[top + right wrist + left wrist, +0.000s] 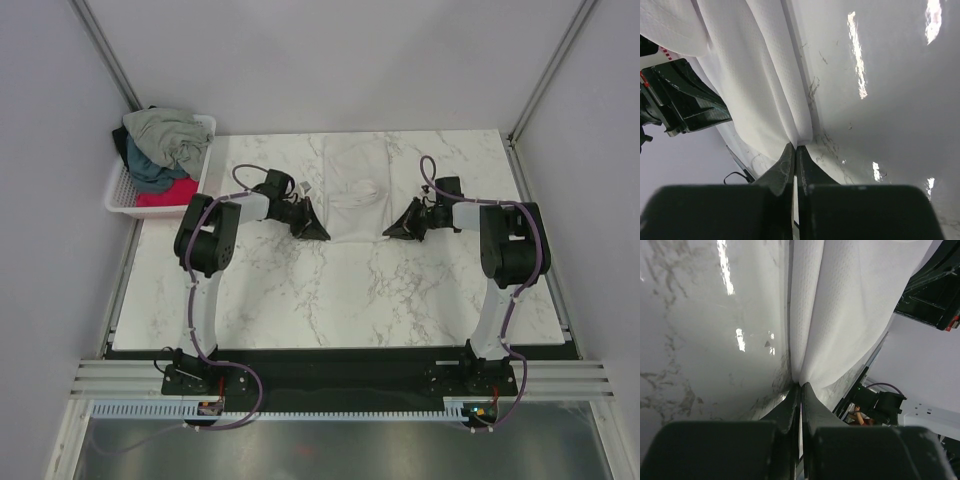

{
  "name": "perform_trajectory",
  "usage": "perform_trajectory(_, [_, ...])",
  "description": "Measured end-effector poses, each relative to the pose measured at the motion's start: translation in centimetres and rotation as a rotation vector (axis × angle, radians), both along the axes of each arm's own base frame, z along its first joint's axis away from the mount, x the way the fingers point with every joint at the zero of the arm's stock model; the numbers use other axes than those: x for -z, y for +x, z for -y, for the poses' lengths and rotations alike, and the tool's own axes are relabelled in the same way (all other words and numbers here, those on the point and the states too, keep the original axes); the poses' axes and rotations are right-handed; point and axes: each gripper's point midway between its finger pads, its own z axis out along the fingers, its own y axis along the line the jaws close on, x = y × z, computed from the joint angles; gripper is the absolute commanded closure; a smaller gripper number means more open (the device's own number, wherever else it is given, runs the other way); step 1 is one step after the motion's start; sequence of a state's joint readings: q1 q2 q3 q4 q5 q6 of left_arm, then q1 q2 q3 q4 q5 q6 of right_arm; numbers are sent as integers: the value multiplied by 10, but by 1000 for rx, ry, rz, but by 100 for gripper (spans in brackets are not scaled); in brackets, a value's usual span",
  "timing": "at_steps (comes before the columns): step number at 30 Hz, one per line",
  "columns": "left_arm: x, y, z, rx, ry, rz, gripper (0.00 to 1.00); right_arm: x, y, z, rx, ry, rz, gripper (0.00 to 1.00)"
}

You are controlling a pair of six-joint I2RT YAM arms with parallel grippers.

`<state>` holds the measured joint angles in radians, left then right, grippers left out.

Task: Fold and stack the t-shirts
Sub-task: Fold the tshirt

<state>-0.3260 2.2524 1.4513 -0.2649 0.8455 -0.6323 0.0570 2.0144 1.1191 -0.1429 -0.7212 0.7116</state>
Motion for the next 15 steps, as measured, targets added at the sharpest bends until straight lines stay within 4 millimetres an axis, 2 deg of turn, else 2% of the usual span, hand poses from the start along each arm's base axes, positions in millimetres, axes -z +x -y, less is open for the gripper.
perform_trajectory(6, [-5, -9, -3, -2, 1, 1, 98, -10, -1, 1, 3, 1, 18, 100])
perform_trajectory(8, [-15, -14, -5, -3, -1, 12, 98, -23, -5, 1, 7, 5, 38, 100])
perform_trajectory(11, [-40, -21, -7, -3, -16, 55, 98, -47, -11, 1, 12, 13, 84, 100])
perform_trajectory(15, [-71, -30, -8, 1, -37, 115, 98, -73, -28, 1, 11, 23, 132, 100])
